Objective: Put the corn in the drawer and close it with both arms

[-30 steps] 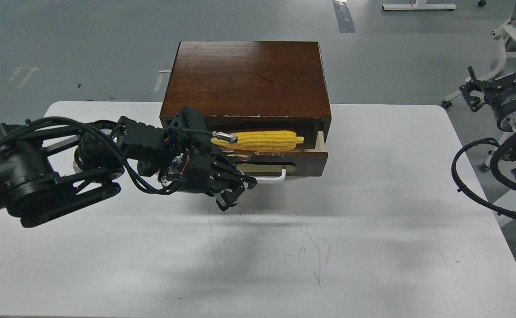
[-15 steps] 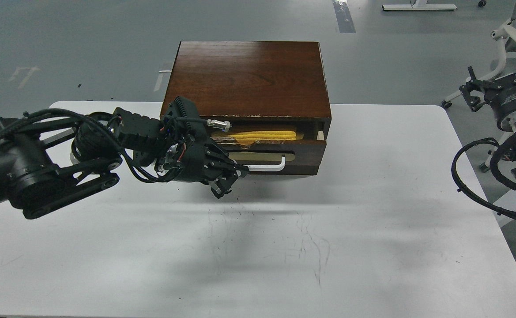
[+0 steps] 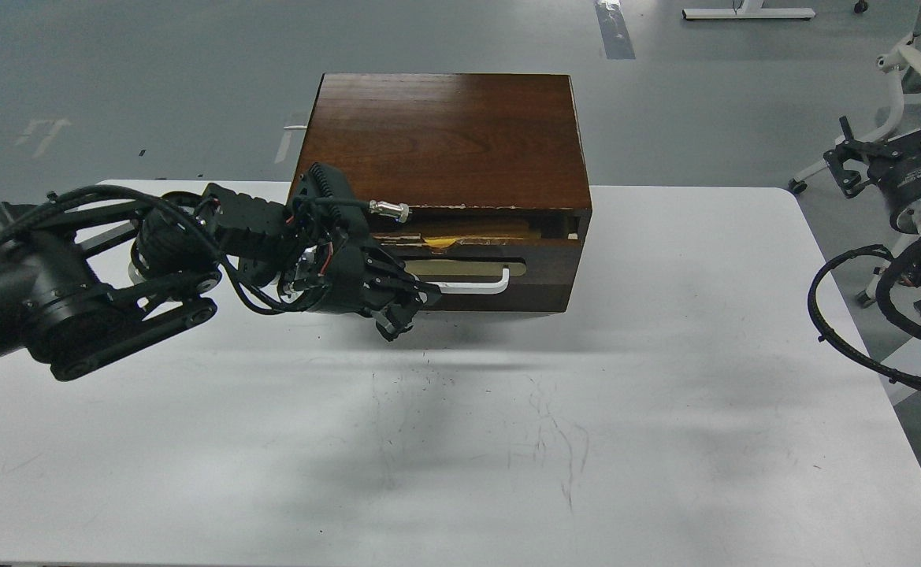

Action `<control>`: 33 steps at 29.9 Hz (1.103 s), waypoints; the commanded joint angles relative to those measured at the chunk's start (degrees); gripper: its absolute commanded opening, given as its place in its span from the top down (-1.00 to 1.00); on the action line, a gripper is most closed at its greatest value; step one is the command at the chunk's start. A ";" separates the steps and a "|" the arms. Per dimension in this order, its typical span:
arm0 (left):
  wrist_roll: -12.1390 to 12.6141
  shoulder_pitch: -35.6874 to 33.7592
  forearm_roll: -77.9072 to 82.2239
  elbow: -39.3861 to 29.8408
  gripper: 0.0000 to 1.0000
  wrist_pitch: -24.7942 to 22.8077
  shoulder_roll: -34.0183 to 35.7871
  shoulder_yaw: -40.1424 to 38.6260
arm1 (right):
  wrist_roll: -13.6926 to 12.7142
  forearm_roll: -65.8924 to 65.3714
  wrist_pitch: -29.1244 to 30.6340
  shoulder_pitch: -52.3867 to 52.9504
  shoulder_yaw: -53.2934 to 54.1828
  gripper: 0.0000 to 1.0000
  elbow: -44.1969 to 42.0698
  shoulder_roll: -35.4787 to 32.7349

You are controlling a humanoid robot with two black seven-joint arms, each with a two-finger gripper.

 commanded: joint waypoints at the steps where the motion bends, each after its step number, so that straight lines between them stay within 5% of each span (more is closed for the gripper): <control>1: -0.19 -0.55 -0.03 0.68 1.00 0.01 -0.32 0.01 | 0.02 -0.09 0.00 0.00 0.00 -1.00 0.01 0.02; 22: -0.18 -1.34 -0.56 2.36 1.00 0.01 -1.47 -0.34 | 0.02 -0.18 0.00 0.36 -0.35 -1.00 0.01 0.02; 33: -0.62 -2.92 -15.31 -1.78 1.00 0.01 -0.68 -0.70 | 0.02 -0.36 0.00 0.36 -0.44 -1.00 0.01 -0.15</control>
